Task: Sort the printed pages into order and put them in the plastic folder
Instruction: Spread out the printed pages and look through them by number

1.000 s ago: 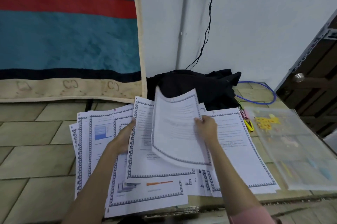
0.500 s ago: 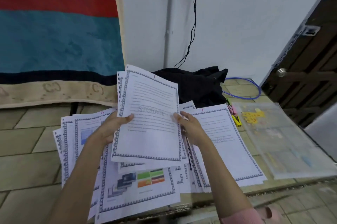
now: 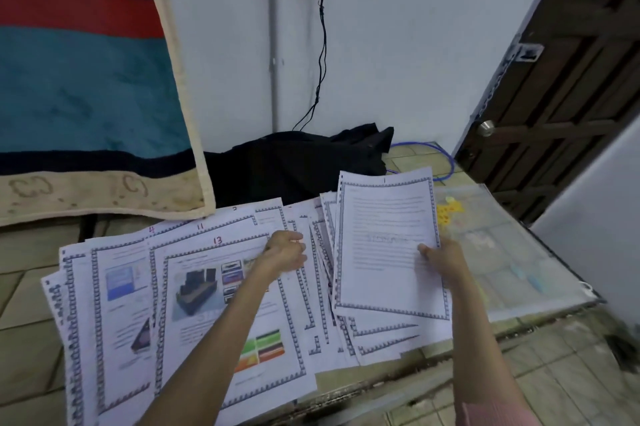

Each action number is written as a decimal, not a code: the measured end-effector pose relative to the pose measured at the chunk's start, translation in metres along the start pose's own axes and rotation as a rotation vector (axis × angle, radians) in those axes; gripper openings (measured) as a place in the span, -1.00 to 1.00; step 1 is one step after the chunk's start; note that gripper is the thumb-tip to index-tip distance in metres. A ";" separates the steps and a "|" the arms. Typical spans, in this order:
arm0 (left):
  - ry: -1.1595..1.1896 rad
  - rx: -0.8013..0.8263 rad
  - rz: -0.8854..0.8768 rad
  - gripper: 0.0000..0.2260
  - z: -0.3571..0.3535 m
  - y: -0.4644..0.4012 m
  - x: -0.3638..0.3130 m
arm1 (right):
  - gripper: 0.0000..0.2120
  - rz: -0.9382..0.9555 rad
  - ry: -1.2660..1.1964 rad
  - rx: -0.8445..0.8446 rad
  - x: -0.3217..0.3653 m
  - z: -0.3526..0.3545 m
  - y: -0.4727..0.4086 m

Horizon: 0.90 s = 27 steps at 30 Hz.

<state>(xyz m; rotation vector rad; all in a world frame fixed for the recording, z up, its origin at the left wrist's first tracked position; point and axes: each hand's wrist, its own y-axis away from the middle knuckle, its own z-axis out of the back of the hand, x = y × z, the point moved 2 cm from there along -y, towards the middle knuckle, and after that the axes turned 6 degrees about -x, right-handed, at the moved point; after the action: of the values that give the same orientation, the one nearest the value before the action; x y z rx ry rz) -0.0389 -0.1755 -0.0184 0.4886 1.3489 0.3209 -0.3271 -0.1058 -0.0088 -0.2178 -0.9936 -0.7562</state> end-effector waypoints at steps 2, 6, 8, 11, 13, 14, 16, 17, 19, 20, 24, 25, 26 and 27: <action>0.028 -0.034 0.040 -0.64 -0.009 -0.007 -0.002 | -0.73 -0.038 0.002 0.037 -0.010 -0.002 0.001; -0.014 -0.056 0.043 -0.79 -0.024 -0.018 -0.007 | -0.73 -0.074 -0.024 0.082 -0.017 -0.003 0.000; -0.043 -0.074 0.087 -0.90 -0.029 -0.017 -0.012 | -0.74 -0.108 -0.052 0.126 -0.018 -0.001 -0.003; -0.075 -0.124 0.072 -0.90 -0.036 -0.019 -0.016 | -0.70 -0.146 -0.100 0.170 -0.023 0.002 -0.007; -0.114 -0.108 0.016 -0.83 -0.042 -0.018 -0.016 | -0.69 -0.151 -0.117 0.181 -0.026 0.003 -0.009; -0.121 -0.110 -0.004 -0.83 -0.043 -0.016 -0.016 | -0.69 -0.154 -0.128 0.184 -0.027 0.004 -0.009; -0.098 -0.137 -0.019 -0.72 -0.041 -0.015 -0.015 | -0.69 -0.162 -0.145 0.195 -0.029 0.005 -0.011; -0.092 -0.159 -0.035 -0.67 -0.036 -0.014 -0.017 | -0.69 -0.165 -0.141 0.199 -0.030 0.006 -0.013; -0.086 -0.196 -0.076 -0.68 -0.014 -0.012 -0.020 | -0.70 -0.163 -0.124 0.202 -0.032 0.008 -0.017; -0.066 -0.220 -0.090 -0.69 0.001 -0.011 -0.021 | -0.70 -0.157 -0.120 0.199 -0.032 0.010 -0.019; 0.090 -0.210 -0.070 -0.66 0.051 -0.012 -0.018 | -0.67 -0.061 -0.031 0.104 -0.025 0.008 -0.023; 0.117 -0.204 -0.059 -0.62 0.060 -0.016 -0.013 | -0.63 -0.032 0.038 0.046 -0.022 0.006 -0.024; 0.097 -0.220 -0.050 -0.57 0.066 -0.020 -0.008 | -0.57 -0.011 0.105 -0.004 -0.020 0.004 -0.025; 0.072 -0.238 -0.046 -0.48 0.070 -0.025 -0.003 | -0.49 0.001 0.162 -0.032 -0.017 0.002 -0.026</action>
<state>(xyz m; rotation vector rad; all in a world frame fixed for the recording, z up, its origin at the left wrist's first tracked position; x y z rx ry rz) 0.0277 -0.2086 -0.0186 0.2490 1.3686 0.4590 -0.3516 -0.1158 -0.0258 -0.1821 -0.8286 -0.7766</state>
